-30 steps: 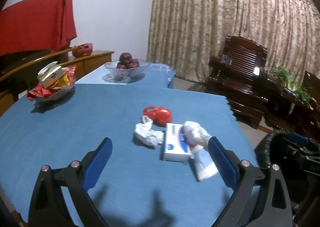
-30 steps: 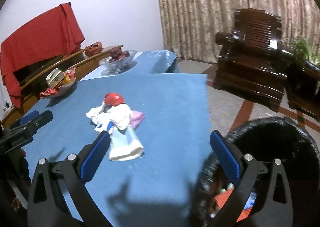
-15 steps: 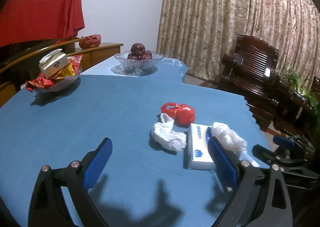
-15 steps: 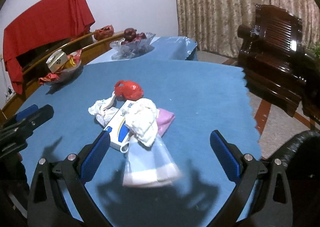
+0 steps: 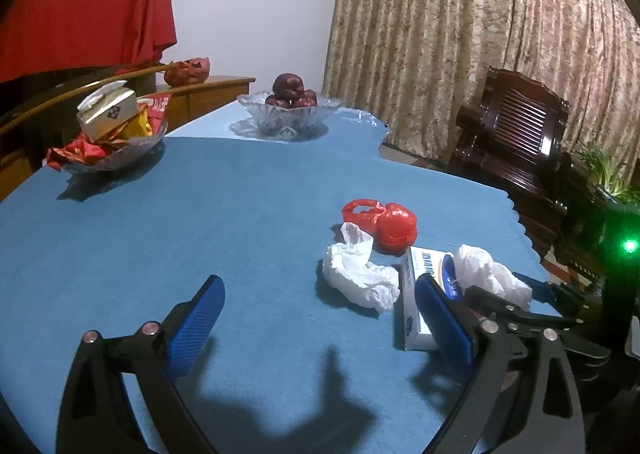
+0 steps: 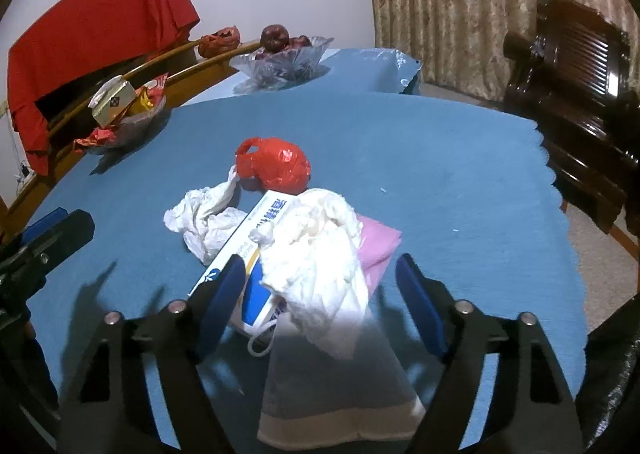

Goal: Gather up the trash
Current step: 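Grasp the crumpled white tissue with the right tool, then grasp the white cotton-pad box with the left tool while the right tool holds the tissue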

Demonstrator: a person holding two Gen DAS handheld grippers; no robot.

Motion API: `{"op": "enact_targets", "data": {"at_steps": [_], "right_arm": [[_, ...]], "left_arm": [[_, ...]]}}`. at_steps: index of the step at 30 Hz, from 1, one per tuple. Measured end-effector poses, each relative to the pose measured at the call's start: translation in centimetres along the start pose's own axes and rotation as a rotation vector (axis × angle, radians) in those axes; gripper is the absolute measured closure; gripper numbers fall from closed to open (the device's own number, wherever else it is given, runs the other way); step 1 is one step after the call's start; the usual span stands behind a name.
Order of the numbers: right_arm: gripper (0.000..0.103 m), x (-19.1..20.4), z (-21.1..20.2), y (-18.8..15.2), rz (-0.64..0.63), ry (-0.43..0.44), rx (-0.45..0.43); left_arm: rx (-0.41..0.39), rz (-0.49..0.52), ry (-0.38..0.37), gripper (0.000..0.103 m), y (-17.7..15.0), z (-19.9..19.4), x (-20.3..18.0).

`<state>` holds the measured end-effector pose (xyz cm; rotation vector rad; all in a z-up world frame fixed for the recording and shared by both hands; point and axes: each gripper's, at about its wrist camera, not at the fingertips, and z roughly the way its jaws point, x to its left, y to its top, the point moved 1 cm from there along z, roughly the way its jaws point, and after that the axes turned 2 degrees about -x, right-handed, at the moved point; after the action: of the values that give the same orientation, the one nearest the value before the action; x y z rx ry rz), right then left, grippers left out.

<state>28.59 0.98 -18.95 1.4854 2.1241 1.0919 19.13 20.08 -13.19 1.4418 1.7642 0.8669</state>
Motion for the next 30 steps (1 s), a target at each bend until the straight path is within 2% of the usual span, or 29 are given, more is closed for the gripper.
{"op": "enact_targets", "data": {"at_steps": [4, 6, 8, 10, 22, 27, 28, 30], "right_arm": [[0.058, -0.2, 0.3, -0.4, 0.001, 0.029, 0.017], [0.067, -0.3, 0.0, -0.5, -0.004, 0.034, 0.009], [0.071, -0.5, -0.3, -0.4, -0.005, 0.053, 0.005], [0.082, -0.7, -0.8, -0.3, -0.008, 0.059, -0.007], [0.083, -3.7, -4.4, -1.3, 0.053, 0.044, -0.048], [0.083, -4.3, -4.9, -1.6, 0.064, 0.045, -0.047], [0.083, -4.4, -5.0, -1.7, 0.065, 0.047, -0.048], [0.083, -4.3, -5.1, -1.7, 0.067, 0.055, -0.053]], "left_arm": [[0.006, -0.001, -0.004, 0.01, -0.1, 0.4, 0.0], [0.01, 0.004, -0.007, 0.01, -0.2, 0.6, -0.3], [0.013, 0.004, -0.009, 0.01, -0.3, 0.8, -0.6], [0.017, 0.005, -0.016, 0.01, -0.4, 1.0, -1.0], [0.089, 0.073, -0.111, 0.01, -2.1, 3.3, -6.5], [0.139, 0.098, -0.107, 0.01, -2.8, 5.0, -7.7], [0.158, 0.1, -0.11, 0.011, -2.9, 5.5, -7.9], [0.188, 0.099, -0.123, 0.019, -3.0, 6.1, -8.0]]}}
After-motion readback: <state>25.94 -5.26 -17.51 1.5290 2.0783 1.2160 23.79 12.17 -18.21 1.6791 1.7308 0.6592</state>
